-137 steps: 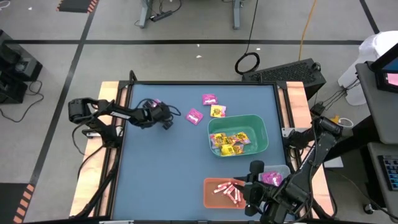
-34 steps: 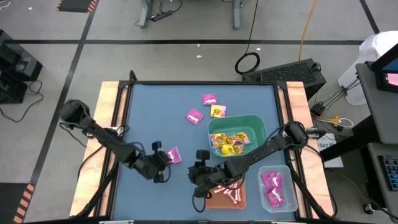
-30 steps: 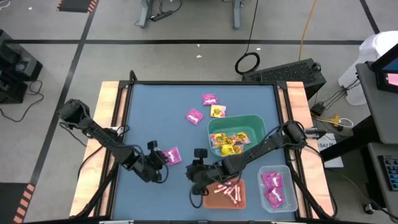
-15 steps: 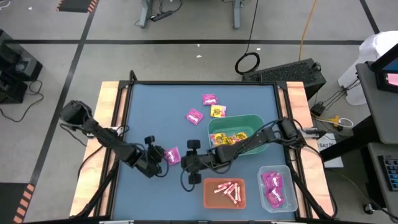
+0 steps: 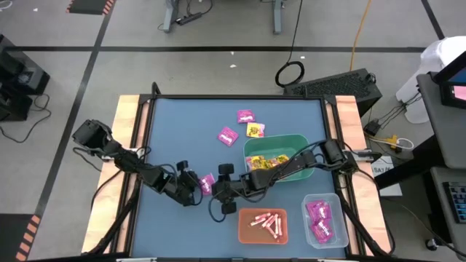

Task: Sort candy
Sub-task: Put the purple candy pack into the transparent bin

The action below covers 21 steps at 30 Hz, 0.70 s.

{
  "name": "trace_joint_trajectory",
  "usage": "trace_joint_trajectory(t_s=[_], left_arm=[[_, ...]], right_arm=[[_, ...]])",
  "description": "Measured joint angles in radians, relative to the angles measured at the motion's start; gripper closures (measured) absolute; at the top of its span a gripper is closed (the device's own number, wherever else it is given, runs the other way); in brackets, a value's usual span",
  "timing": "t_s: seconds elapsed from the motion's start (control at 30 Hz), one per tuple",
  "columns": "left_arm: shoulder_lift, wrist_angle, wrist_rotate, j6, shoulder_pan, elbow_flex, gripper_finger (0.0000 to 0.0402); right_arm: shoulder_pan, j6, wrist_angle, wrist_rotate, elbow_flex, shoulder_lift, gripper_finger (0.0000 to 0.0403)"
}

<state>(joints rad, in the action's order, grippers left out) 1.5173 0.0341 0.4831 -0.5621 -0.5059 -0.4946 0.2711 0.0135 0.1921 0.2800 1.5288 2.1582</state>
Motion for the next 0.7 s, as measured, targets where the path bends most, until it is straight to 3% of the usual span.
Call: trace_joint_trajectory(t_s=[0.27,0.43,0.6,0.7], left_arm=[[-0.026,0.017,-0.008,0.005,0.010,-0.012,0.0330],[-0.076,-0.010,-0.007,0.078,-0.028,-0.071,0.0330],[-0.066,-0.210,0.017,0.222,-0.081,-0.107,0.0329],[-0.013,-0.298,0.041,0.306,-0.096,-0.106,0.0314]], right_arm=[[0.002,-0.005,-0.019,0.013,0.000,-0.005,0.0213],[0.050,-0.019,0.033,0.088,0.011,-0.059,0.0213],[0.129,-0.020,0.208,0.189,0.077,-0.108,0.0213],[0.179,-0.001,0.286,0.195,0.107,-0.124,0.0213]])
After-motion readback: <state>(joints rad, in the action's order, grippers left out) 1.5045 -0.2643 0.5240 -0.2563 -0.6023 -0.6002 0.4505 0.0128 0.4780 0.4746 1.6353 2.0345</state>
